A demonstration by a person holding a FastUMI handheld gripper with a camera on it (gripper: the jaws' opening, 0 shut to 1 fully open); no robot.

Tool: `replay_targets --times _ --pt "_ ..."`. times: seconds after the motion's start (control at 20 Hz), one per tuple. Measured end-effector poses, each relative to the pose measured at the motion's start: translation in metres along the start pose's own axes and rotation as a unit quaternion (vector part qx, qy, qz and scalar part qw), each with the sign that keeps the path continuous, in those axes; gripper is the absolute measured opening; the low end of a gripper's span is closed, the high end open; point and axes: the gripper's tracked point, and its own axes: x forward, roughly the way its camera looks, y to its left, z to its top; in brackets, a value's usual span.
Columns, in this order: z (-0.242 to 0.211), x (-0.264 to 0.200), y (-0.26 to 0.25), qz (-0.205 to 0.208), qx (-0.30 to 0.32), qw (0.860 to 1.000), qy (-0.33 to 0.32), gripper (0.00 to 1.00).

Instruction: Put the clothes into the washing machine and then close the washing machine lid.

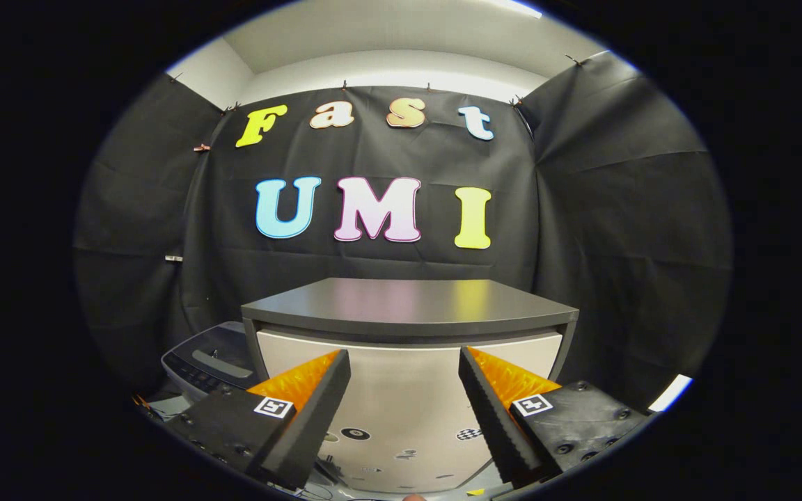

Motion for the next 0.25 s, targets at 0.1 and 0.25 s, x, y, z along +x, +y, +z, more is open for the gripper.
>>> replay_targets --times 0.1,0.25 --pt "0.002 -0.0001 0.0003 0.0 0.001 1.0 -0.001 0.99" --pt "0.0061 0.0018 0.0012 0.001 0.005 1.0 0.0 0.99"
